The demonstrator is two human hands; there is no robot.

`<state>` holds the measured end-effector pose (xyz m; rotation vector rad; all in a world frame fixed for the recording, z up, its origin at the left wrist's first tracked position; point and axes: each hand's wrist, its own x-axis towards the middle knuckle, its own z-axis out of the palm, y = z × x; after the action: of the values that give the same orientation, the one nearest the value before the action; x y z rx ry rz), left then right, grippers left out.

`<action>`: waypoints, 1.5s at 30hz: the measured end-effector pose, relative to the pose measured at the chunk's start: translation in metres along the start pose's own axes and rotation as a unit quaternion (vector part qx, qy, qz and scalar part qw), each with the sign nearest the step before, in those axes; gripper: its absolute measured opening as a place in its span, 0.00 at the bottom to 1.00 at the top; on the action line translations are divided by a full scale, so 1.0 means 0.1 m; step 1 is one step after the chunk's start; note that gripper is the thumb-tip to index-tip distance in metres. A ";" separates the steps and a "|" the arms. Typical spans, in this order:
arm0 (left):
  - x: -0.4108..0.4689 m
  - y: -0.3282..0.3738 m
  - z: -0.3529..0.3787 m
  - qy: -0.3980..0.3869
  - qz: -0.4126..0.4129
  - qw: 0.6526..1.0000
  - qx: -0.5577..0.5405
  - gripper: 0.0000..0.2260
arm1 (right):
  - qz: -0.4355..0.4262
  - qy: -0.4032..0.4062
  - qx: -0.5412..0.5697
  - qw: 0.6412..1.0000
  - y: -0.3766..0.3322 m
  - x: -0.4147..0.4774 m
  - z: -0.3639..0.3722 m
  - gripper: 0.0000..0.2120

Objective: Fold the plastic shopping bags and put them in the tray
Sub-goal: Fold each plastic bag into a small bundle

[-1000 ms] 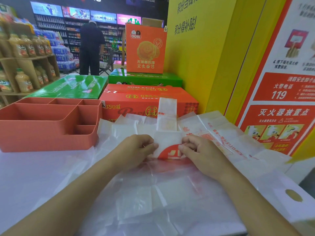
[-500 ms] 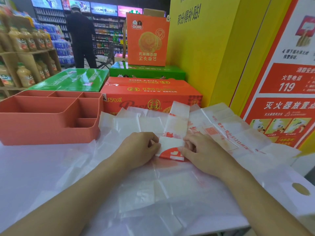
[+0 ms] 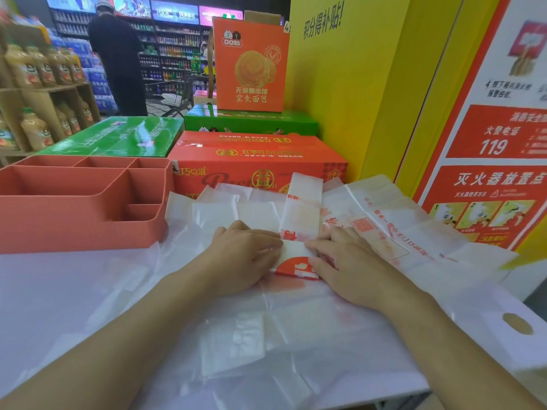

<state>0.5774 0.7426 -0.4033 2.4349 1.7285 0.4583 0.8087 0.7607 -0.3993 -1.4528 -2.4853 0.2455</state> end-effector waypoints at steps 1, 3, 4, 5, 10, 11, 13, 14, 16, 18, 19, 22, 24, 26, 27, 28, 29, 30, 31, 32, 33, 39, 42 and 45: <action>-0.01 -0.01 -0.01 -0.005 0.003 1.000 0.001 0.14 | -0.004 -0.004 0.001 1.000 -0.01 0.00 -0.01 0.16; -0.01 -0.04 -0.03 -0.015 0.006 1.000 -0.004 0.15 | -0.008 -0.014 0.007 1.000 -0.02 0.00 -0.03 0.16; -0.02 -0.06 -0.04 -0.019 0.005 1.000 -0.008 0.15 | -0.008 -0.020 0.012 1.000 -0.02 -0.01 -0.03 0.17; -0.03 -0.08 -0.04 -0.024 0.003 1.000 -0.011 0.16 | -0.006 -0.029 0.014 0.999 -0.02 -0.02 -0.05 0.19; -0.06 -0.07 -0.07 -0.049 0.000 0.999 0.025 0.26 | -0.002 -0.084 -0.027 0.996 -0.03 -0.04 -0.07 0.33; -0.06 -0.06 -0.07 -0.050 0.001 0.998 0.030 0.27 | -0.003 -0.083 -0.032 0.996 -0.04 -0.04 -0.06 0.33; -0.06 -0.05 -0.08 -0.050 0.000 0.998 0.035 0.28 | -0.010 -0.072 -0.034 0.997 -0.03 -0.03 -0.04 0.32; -0.06 -0.04 -0.08 -0.047 0.000 0.998 0.034 0.27 | -0.014 -0.064 -0.029 0.997 -0.02 -0.03 -0.04 0.32; -0.06 -0.05 -0.09 -0.038 0.002 0.999 0.032 0.28 | -0.018 -0.046 -0.007 0.999 -0.01 -0.04 -0.05 0.30; -0.06 -0.06 -0.09 -0.025 -0.001 1.000 0.011 0.32 | -0.024 -0.014 0.023 0.999 0.02 -0.04 -0.04 0.25; -0.06 -0.07 -0.09 -0.018 -0.001 1.000 -0.005 0.34 | -0.028 0.008 0.044 0.999 0.03 -0.03 -0.03 0.20; -0.06 -0.04 -0.14 -0.011 0.000 0.999 -0.041 0.30 | -0.024 0.059 0.093 0.994 0.09 0.01 0.00 0.10; -0.08 0.01 -0.17 -0.018 -0.015 0.998 -0.064 0.23 | -0.008 0.074 0.111 0.991 0.10 0.02 -0.01 0.07; -0.09 0.02 -0.17 -0.007 -0.018 0.997 -0.079 0.20 | 0.010 0.091 0.127 0.988 0.09 0.02 -0.03 0.07; -0.09 0.01 -0.16 0.004 -0.018 0.996 -0.085 0.17 | 0.015 0.097 0.137 0.986 0.08 0.01 -0.04 0.08; -0.08 0.02 -0.15 0.015 -0.019 0.995 -0.099 0.12 | 0.018 0.098 0.154 0.983 0.07 0.01 -0.04 0.08; -0.07 0.00 -0.14 0.025 -0.024 0.993 -0.115 0.08 | 0.021 0.093 0.176 0.980 0.05 0.01 -0.03 0.06; -0.06 0.00 -0.13 0.034 -0.032 0.990 -0.132 0.06 | 0.025 0.092 0.194 0.976 0.05 0.01 -0.03 0.05; -0.05 0.01 -0.13 0.040 -0.040 0.988 -0.145 0.06 | 0.030 0.094 0.206 0.974 0.04 0.02 -0.02 0.05; -0.04 0.00 -0.11 0.045 -0.049 0.985 -0.157 0.06 | 0.035 0.096 0.214 0.971 0.04 0.02 -0.02 0.05; -0.03 0.00 -0.11 0.049 -0.057 0.983 -0.167 0.06 | 0.039 0.097 0.223 0.969 0.04 0.02 -0.02 0.05; -0.01 0.00 -0.07 0.055 -0.096 0.974 -0.200 0.09 | 0.037 0.083 0.208 0.974 0.01 0.03 0.00 0.12; 0.01 0.02 -0.06 0.056 -0.103 0.978 -0.170 0.10 | 0.033 0.090 0.199 0.975 0.00 0.05 0.02 0.12; 0.04 0.02 -0.03 0.056 -0.114 0.980 -0.151 0.08 | 0.041 0.099 0.199 0.974 0.00 0.07 0.05 0.20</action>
<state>0.5793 0.7451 -0.3997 2.0119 1.7995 0.7756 0.8041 0.7667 -0.4033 -1.3364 -2.0720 0.5516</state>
